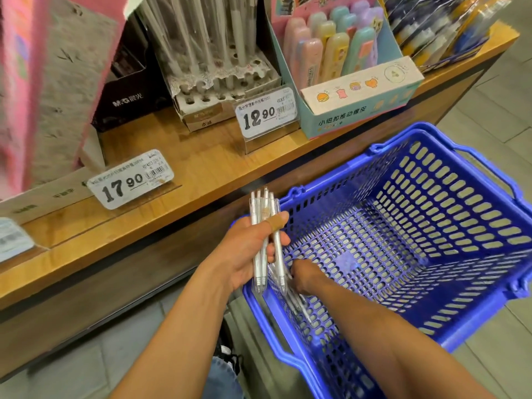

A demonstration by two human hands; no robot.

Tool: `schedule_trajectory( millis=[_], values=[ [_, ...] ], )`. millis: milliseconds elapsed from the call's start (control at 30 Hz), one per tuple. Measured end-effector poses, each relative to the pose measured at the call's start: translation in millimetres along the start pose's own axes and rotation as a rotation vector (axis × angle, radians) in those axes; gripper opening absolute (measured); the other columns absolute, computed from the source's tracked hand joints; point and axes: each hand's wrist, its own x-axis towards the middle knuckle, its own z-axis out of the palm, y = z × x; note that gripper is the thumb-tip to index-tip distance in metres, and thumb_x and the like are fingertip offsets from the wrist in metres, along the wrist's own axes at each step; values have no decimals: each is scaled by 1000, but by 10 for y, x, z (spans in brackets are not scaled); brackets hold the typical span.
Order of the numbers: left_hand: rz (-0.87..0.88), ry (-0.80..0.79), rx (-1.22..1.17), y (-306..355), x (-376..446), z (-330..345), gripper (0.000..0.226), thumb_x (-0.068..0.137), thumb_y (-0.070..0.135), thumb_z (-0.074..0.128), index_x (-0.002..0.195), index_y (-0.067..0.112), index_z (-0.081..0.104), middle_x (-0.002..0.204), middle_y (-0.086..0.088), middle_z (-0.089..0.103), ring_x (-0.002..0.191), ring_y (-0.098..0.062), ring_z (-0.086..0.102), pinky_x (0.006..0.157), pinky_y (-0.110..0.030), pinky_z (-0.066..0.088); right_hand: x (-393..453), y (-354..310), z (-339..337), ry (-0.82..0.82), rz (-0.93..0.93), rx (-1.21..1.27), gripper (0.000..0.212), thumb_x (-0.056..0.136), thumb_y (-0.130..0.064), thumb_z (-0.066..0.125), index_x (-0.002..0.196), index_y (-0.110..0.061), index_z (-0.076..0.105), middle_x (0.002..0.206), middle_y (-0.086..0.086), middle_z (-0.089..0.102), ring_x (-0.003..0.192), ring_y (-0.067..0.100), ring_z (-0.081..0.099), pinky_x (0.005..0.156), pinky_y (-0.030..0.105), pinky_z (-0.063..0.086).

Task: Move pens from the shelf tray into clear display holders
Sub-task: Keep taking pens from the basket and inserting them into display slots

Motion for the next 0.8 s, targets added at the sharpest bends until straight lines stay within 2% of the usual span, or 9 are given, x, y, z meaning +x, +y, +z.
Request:
schedule_trajectory(
  millis=[133,233,367,433,500,567,633,733,800],
  values=[
    [-5,10,-25,-22,1,7,16,89,24,72,90,14,59,59,-4,61,42,-10,45,41,-22,39,33,21,70,-55,45,58,18,93,-20,60,98,-3,61,92,12,54,87,27,60,70,31,45],
    [-10,20,-46,-28,-3,-7,17,87,24,74,94,16,62,58,-2,58,48,-11,48,46,-24,41,56,68,130,-56,68,99,36,93,-30,61,107,3,62,92,9,52,85,24,56,69,28,43],
    [-8,17,-43,-18,-31,-14,11,89,24,72,88,17,63,59,-1,57,51,-12,49,49,-24,41,11,65,158,-85,83,153,35,93,-30,63,111,-1,57,105,13,59,86,22,55,78,32,51],
    [-8,16,-59,-11,-34,1,10,90,21,71,88,15,64,59,-2,57,50,-12,51,47,-23,44,-29,47,120,-77,92,142,21,95,-25,60,92,-4,57,93,11,59,74,20,53,73,31,50],
    [-18,15,-86,-4,-38,22,9,90,17,70,91,11,63,60,-3,58,51,-14,57,46,-23,49,-49,49,48,-53,105,206,31,96,-20,58,69,-11,44,71,7,47,58,16,42,60,29,41],
    [-35,42,-84,3,-38,38,12,90,15,71,93,9,62,60,-3,59,54,-17,64,47,-24,52,-128,75,-86,-24,105,341,36,95,-19,58,64,-13,41,64,6,43,53,17,40,52,26,36],
    [-49,74,-58,14,-37,52,12,89,13,72,94,8,62,60,-3,60,55,-18,66,46,-24,52,-271,113,-265,6,107,556,31,94,-16,60,66,-12,45,64,9,47,52,19,45,49,26,40],
    [-66,94,-38,19,-30,61,8,91,9,69,92,7,62,61,-4,59,48,-15,61,43,-23,49,-614,126,-577,54,50,904,9,91,-10,62,84,-7,56,74,11,58,61,19,54,54,28,49],
    [-72,101,-40,10,-35,72,10,90,7,69,93,6,59,62,-5,57,44,-13,54,40,-22,45,-908,99,-769,91,-55,1077,8,90,-8,63,95,-5,58,77,11,60,62,16,55,58,29,49]
  ],
)
